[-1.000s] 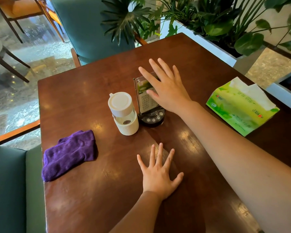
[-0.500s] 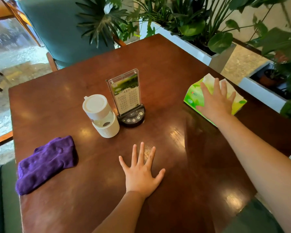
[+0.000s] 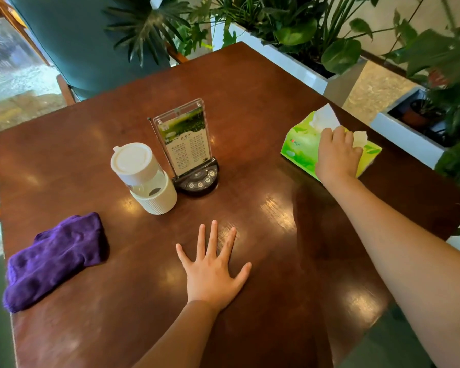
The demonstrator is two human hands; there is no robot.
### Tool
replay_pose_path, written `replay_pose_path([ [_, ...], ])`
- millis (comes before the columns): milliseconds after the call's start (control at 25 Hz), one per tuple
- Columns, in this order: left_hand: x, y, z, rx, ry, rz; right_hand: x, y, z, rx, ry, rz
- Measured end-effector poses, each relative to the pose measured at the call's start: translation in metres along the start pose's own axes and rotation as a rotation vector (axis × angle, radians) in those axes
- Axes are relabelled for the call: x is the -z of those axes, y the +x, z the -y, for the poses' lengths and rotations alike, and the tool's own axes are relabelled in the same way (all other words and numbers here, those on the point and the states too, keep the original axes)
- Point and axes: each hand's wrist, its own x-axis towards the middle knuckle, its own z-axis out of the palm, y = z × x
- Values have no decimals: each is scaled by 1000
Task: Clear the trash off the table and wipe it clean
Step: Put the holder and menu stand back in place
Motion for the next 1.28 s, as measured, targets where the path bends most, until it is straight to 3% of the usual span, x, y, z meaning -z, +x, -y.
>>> replay_pose_path([
  [280,0,1,0,1,0,-10,13,-2,12,386,58,-142],
  [480,2,1,-2,-5,12,-10,11,8,36,638,106,2],
  [560,2,1,-1,-5,15,-12,1,2,42,616,191,111],
  [680,2,2,-1,-5,20,-14,-10,-3,57,434,217,224],
  [840,3,1,-1,-12,13,-5,-15,-13,77,254,119,111],
  [960,3,3,-1,-13,16,-3,-25,-21,81,106,176,83],
  [1040,4,3,-2,-13,19,3,-30,-19,81,125,277,120],
  [1200,4,3,-3,-9,22,4,-33,9,72,391,384,240],
  [1280,4,3,-3,-8,24,6,-31,17,72,416,383,261],
])
